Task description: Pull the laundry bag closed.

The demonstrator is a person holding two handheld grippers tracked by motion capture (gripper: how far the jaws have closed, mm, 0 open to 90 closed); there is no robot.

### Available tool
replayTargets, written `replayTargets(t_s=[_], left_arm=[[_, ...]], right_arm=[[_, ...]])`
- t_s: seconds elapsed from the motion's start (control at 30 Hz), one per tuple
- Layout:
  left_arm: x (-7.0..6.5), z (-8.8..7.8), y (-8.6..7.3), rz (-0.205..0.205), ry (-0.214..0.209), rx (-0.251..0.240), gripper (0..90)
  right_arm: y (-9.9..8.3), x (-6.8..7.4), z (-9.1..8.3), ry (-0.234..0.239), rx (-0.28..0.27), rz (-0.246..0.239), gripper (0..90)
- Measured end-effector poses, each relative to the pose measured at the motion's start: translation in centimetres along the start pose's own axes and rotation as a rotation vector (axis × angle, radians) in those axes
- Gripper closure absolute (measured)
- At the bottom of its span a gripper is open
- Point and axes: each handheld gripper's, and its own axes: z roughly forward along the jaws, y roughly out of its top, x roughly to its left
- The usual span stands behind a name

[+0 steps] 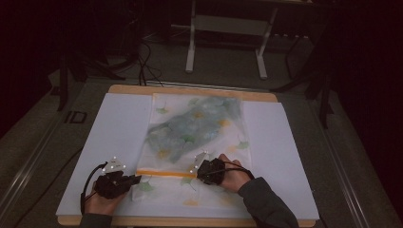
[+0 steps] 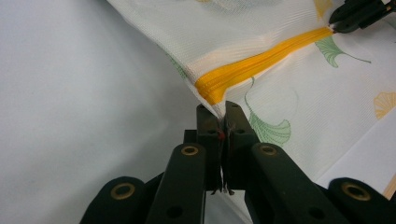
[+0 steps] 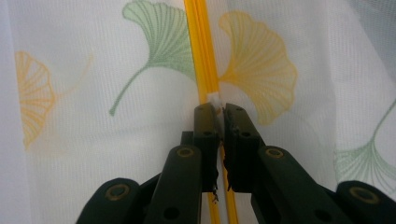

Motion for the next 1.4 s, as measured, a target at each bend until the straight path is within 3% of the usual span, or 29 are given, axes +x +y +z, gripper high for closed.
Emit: replayTargets(t_s=[1.4], left_arm=[[0.1, 0.0, -0.1, -0.004, -0.001, 0.000, 87.7]], right_arm=[[-2.8, -0.4, -1.0, -0.012, 0.016, 0.030, 84.7]])
